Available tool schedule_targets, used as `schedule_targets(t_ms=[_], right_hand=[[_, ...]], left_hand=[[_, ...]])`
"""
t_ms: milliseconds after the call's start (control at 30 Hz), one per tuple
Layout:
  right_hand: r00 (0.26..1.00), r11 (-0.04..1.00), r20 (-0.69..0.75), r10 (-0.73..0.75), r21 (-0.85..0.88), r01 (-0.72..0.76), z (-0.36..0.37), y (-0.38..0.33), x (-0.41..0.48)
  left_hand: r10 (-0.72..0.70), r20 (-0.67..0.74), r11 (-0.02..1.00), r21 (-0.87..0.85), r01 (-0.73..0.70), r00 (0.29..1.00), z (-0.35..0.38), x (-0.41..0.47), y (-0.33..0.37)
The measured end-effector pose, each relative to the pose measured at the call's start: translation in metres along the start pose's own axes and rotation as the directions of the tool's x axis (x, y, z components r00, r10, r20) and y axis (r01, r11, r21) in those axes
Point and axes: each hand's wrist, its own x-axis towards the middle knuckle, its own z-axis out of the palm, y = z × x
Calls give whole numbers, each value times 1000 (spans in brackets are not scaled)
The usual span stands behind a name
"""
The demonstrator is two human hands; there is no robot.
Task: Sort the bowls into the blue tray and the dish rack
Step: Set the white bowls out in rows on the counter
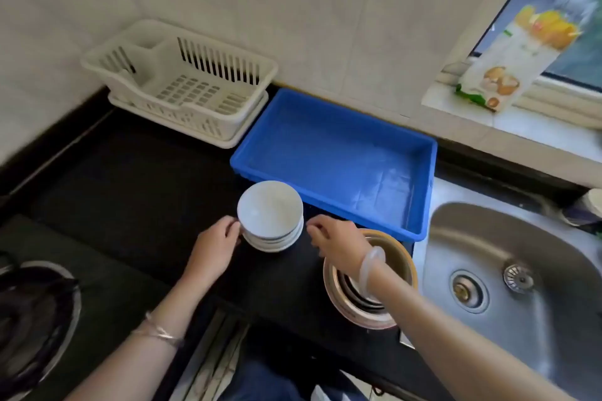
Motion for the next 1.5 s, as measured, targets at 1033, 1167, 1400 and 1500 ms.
schedule_targets(t_ms=[1033, 1167, 1400, 1500], right_hand=[[966, 981, -252, -58, 163, 101, -42, -15, 48], [968, 975, -236, -83, 183, 128, -49, -8, 48], [963, 960, -260, -69, 247, 135, -53, -12, 45], [958, 958, -277, -80, 243, 151, -55, -20, 43]], left_hand=[[-142, -141, 990, -45, 137, 980, 14, 9, 39], [-68, -275, 988, 116, 103, 959, 16, 6, 52], [-13, -300, 989, 139, 57, 954, 10, 6, 59], [-72, -255, 996, 40, 85, 964, -2, 10, 57]])
